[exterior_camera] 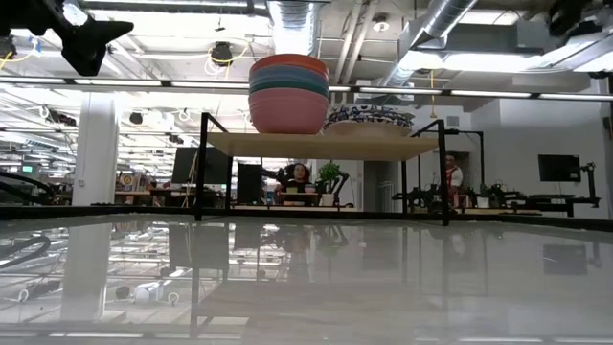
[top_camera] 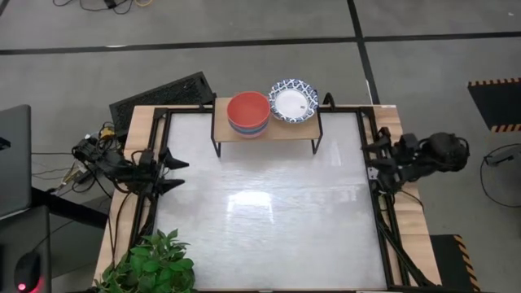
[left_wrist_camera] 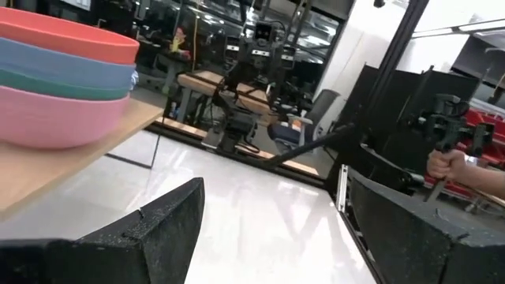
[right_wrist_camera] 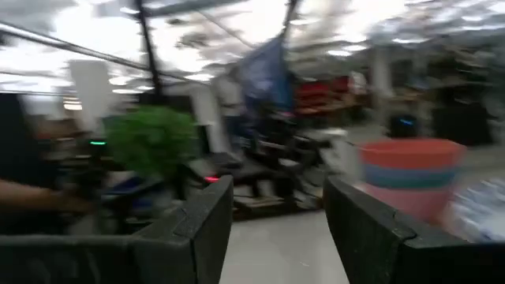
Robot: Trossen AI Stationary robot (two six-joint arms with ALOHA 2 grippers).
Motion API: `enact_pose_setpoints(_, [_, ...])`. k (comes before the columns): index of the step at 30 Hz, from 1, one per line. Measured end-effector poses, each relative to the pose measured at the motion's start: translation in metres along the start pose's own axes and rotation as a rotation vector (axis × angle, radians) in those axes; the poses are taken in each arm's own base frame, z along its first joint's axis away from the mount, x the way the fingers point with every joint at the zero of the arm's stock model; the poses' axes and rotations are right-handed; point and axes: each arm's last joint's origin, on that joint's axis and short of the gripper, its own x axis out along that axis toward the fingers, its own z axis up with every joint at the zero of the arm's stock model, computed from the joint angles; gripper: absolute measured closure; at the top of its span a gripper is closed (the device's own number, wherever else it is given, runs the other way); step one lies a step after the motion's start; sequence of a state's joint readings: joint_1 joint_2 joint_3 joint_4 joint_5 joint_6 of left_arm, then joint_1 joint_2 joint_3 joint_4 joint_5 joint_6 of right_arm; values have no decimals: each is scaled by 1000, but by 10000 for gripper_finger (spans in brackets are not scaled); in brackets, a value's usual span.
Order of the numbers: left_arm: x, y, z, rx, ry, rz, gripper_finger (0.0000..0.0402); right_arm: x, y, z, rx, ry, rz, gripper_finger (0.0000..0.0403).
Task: Place and stack bowls onto a shelf
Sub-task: Return to Home Position
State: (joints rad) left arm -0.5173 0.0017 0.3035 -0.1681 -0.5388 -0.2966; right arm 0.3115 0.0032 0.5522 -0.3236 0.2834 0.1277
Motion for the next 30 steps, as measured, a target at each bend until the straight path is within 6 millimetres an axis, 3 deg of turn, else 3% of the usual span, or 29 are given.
enact_pose_setpoints(5, [0, 1, -4, -8, 32, -3, 100, 0, -1, -9, 21, 78, -10, 179])
enact_pose_setpoints(11, [6, 6, -24, -1, 30, 94, 100, 6, -2, -26, 7, 128, -51, 179])
enact_pose_setpoints(22, [16, 7, -67, -71, 21, -122, 100, 20, -4, -69, 39, 204, -70, 179])
enact_pose_setpoints(30, [16, 6, -66, -2, -14, -146, 100, 32, -3, -95, 104, 97, -27, 179])
